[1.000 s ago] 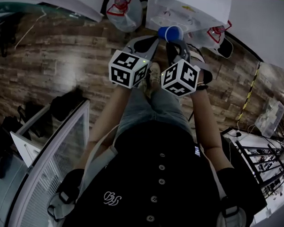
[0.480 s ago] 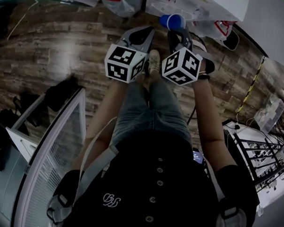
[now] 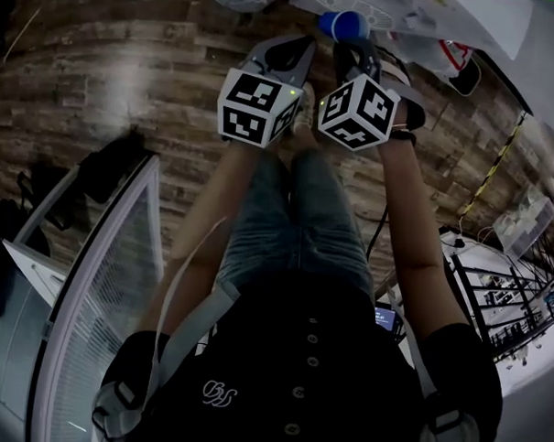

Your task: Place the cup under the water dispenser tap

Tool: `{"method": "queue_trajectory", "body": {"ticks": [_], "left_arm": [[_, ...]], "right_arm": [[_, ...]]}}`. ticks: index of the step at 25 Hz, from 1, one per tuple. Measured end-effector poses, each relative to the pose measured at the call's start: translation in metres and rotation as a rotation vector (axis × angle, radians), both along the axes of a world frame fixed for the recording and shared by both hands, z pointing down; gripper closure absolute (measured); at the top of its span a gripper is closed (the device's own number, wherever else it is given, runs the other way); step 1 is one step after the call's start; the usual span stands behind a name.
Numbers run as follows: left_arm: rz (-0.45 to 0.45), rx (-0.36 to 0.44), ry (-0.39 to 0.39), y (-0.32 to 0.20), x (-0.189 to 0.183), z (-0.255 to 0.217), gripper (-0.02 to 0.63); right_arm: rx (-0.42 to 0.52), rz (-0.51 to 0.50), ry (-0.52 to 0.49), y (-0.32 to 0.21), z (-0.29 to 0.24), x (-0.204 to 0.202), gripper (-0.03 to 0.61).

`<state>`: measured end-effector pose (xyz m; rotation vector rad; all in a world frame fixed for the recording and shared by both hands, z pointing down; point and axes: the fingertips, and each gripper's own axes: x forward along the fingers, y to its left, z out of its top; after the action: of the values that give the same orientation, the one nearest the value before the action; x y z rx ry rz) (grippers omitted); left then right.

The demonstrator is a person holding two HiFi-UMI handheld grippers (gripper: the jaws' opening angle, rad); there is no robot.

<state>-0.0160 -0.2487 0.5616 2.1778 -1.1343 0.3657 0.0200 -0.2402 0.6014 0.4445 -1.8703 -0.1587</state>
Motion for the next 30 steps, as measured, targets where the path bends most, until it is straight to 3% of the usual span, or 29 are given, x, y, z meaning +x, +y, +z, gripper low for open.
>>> {"method": "queue_trajectory", "body": {"ticks": [14, 30], "left_arm": [[0.006, -0.017, -0.044, -0.015, -0.002, 0.058, 0.617], [-0.017, -0.061, -0.022, -0.026, 0.005, 0.097, 0.617]], "right_arm": [[0.005, -0.024, 0.062, -0.022, 0.062, 0.007, 0.566], [0.054, -0.037, 0.133, -0.059, 0.115, 0.011, 0.566]]}}
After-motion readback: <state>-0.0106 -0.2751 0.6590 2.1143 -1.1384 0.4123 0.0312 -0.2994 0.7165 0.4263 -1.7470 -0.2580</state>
